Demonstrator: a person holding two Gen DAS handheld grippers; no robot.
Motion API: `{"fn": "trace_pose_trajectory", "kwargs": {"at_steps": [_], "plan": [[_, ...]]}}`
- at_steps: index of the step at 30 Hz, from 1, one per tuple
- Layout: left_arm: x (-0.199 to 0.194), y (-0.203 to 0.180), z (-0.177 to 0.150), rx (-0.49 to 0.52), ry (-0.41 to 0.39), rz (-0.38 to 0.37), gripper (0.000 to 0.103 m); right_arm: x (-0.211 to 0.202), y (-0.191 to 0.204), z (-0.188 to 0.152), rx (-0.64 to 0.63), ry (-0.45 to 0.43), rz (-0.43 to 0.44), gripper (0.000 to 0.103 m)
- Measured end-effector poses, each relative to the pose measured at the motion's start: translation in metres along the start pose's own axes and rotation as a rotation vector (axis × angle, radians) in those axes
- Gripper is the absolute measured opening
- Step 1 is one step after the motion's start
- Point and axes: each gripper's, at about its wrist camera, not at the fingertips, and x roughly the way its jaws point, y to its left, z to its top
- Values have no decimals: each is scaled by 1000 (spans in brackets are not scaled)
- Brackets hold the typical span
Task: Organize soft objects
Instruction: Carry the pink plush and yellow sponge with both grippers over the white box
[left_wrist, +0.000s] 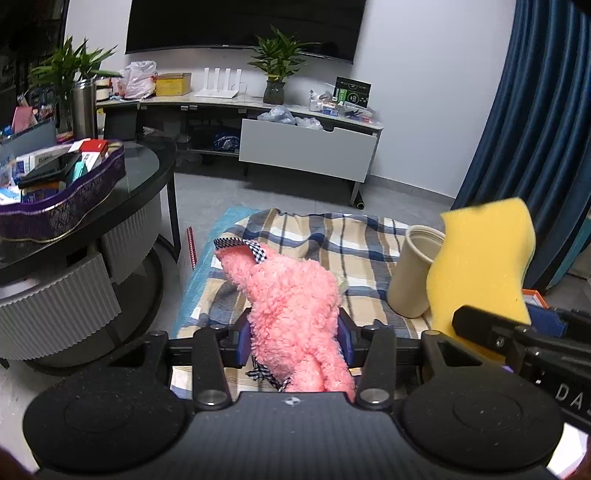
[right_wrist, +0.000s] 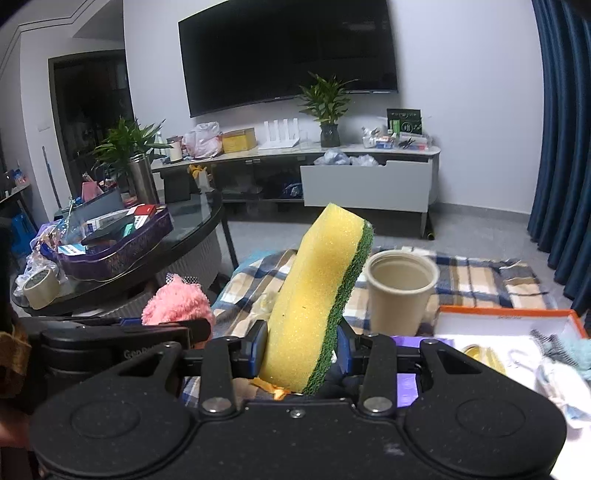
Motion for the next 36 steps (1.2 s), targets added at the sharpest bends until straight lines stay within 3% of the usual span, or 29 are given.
{"fn": "trace_pose_trajectory", "kwargs": {"at_steps": [36], "plan": [[2, -70, -4, 85, 18, -111, 45, -46, -65, -3, 66, -46, -113, 48]]}}
